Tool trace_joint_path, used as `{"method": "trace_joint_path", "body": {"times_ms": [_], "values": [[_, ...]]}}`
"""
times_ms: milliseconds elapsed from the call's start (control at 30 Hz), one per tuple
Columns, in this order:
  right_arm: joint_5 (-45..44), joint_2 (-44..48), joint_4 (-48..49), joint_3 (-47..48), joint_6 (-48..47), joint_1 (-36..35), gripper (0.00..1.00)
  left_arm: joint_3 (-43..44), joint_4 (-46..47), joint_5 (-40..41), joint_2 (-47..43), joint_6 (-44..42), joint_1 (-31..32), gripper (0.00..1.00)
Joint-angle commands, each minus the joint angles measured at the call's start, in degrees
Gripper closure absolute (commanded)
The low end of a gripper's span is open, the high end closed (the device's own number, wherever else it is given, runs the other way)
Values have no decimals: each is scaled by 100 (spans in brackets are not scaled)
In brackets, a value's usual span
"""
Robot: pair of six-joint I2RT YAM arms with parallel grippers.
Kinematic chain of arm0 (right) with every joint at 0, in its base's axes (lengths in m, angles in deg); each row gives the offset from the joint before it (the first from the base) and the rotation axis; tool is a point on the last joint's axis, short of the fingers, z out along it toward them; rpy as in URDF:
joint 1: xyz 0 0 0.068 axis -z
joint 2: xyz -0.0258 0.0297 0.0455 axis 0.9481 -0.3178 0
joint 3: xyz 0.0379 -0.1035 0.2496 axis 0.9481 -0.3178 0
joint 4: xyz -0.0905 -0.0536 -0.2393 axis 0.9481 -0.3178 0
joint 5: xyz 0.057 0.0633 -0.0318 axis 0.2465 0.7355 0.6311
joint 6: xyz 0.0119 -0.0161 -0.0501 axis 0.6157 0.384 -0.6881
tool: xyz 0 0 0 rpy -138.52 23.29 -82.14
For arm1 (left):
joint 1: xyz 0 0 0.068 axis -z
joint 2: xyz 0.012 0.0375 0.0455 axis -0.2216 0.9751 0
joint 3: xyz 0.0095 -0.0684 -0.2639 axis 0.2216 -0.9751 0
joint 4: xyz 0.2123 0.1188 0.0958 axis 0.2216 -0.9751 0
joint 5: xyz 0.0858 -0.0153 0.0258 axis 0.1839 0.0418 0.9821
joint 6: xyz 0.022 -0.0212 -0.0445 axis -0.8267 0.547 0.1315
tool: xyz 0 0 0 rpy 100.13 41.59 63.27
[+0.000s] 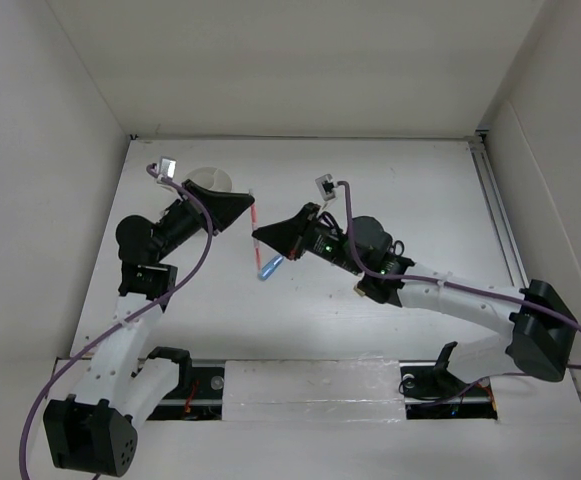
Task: Sort the stationery into containers
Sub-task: Close the pen cap on the pen.
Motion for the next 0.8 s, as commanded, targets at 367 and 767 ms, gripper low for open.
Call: {"method": "trace_joint_path", "body": {"times_ms": [367,767], "values": [[-1,404,235,201,16,86,100,-7,57,-258,-436,-420,210,100],[166,456,779,69,86,86,100,-69,145,-495,-322,-166,210,100]]}}
